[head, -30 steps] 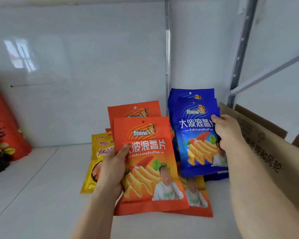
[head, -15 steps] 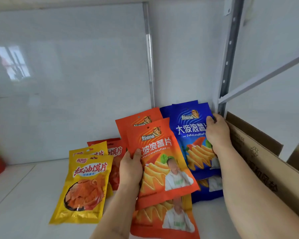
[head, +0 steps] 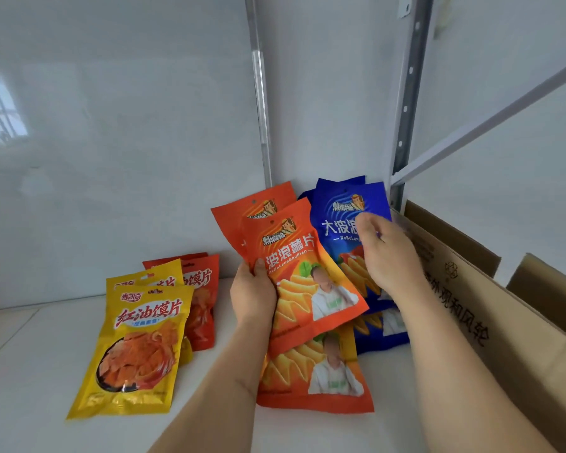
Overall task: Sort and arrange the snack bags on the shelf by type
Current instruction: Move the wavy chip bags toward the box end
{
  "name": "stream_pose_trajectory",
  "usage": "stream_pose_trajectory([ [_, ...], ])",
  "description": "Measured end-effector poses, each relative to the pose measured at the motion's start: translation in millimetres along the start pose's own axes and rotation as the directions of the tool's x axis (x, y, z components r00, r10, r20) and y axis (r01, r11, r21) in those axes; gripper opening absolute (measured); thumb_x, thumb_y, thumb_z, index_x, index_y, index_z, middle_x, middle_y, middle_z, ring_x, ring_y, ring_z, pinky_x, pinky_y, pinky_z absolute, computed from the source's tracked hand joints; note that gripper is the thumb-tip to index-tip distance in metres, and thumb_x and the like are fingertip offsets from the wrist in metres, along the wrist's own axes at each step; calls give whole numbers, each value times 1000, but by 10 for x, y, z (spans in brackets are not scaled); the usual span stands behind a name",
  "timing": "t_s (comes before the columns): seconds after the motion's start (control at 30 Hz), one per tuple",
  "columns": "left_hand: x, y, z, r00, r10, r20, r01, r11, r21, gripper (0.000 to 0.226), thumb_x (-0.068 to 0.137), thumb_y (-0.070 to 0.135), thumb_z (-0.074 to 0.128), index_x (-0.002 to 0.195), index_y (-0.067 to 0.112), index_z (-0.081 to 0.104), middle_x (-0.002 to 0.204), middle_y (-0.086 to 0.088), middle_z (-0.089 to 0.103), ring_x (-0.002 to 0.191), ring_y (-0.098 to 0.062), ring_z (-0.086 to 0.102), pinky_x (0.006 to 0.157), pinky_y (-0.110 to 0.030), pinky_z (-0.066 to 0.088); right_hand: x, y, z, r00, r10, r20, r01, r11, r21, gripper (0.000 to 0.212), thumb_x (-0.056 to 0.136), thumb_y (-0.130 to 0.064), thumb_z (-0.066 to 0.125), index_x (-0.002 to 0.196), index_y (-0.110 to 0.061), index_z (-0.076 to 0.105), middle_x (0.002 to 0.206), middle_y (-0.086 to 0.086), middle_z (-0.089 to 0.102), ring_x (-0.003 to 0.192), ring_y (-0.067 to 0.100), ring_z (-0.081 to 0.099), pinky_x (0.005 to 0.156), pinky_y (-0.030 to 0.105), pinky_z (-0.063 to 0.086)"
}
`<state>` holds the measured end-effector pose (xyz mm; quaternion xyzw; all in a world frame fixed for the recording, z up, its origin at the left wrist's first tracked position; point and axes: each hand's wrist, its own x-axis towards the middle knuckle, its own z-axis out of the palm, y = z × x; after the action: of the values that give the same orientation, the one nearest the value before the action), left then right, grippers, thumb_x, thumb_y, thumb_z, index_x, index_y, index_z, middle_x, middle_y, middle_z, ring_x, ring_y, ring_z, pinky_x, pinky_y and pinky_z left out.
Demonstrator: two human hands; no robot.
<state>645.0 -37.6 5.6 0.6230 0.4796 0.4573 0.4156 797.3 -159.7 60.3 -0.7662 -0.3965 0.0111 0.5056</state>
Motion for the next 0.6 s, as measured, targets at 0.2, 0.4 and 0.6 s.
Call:
stream_pose_trajectory([
  [0.2, -51, 34, 74, 999, -41, 1, 41, 998, 38, 35, 106, 29, 43, 133, 13, 59, 127, -13, 67, 117, -37, 59, 90, -36, 43, -284, 173, -6, 980, 65, 188, -73, 997, 34, 56, 93, -66, 41, 134, -30, 54, 132, -10, 55, 120, 11, 50, 95, 34, 44],
  [0.4, -68, 23, -68, 979, -203, 17, 203, 970, -132, 44, 100, 38, 54, 133, 9, 50, 123, -11, 65, 109, -33, 64, 92, -41, 51, -244, 215, 46, 967, 35, 251, 1, 990, -143, 57, 92, -57, 54, 138, -25, 49, 139, -7, 48, 124, 12, 47, 98, 32, 42],
  [0.6, -161, 38, -412, 982, -177, -64, 172, 982, -83, 65, 98, 38, 57, 151, 11, 29, 137, -8, 58, 121, -31, 59, 100, -44, 50, -226, 172, 150, 965, 23, 261, 78, 926, -370, 56, 90, -58, 52, 134, -24, 50, 141, -3, 46, 126, 23, 47, 103, 49, 42],
])
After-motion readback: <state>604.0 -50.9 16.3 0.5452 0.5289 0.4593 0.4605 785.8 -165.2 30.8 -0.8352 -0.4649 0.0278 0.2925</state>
